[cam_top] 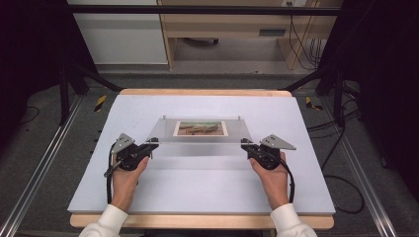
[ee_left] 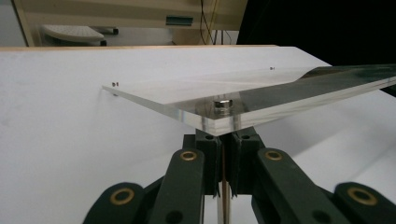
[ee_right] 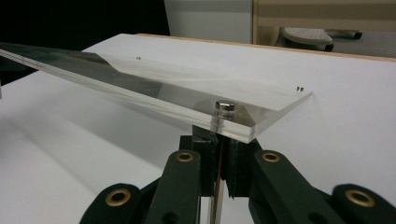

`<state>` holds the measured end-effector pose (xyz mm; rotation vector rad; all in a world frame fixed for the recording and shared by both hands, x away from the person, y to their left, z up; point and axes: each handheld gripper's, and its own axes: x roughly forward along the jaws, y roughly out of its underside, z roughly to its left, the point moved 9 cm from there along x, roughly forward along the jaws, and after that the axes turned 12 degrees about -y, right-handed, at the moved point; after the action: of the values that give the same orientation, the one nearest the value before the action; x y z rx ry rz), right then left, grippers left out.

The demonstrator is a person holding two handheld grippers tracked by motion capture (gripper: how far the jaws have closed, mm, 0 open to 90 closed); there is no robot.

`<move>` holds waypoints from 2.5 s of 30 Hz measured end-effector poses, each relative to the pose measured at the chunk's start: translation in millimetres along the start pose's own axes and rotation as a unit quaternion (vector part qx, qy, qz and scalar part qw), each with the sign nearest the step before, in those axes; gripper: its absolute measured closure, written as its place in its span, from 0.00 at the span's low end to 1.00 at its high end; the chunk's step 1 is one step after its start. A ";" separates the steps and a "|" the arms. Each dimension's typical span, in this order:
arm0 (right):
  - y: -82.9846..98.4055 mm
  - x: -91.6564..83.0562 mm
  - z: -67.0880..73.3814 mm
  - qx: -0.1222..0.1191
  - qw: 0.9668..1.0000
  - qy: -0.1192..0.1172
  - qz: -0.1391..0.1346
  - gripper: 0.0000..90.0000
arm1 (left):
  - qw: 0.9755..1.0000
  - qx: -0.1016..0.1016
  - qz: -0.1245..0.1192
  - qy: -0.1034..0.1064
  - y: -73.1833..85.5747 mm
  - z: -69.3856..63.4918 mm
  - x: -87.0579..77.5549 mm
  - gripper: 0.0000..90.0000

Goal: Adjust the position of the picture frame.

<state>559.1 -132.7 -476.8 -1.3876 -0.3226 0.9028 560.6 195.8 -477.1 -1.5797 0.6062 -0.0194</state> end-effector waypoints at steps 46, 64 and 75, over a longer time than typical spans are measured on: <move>48.6 1.8 3.3 0.020 0.997 0.012 0.080 0.94 | 0.995 0.045 0.081 -0.024 46.4 -2.9 4.1 0.93; 51.8 2.6 3.0 0.020 0.996 0.011 0.086 0.94 | 0.995 0.044 0.085 -0.026 49.1 -3.3 4.8 0.92; 52.5 2.2 1.5 0.025 0.996 0.015 0.084 0.92 | 0.995 0.047 0.086 -0.024 49.7 -5.0 5.1 0.92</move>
<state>540.8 -134.1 -526.1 -1.3962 -0.1619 1.0207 545.0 190.3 -524.5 -1.4287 0.6916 0.1183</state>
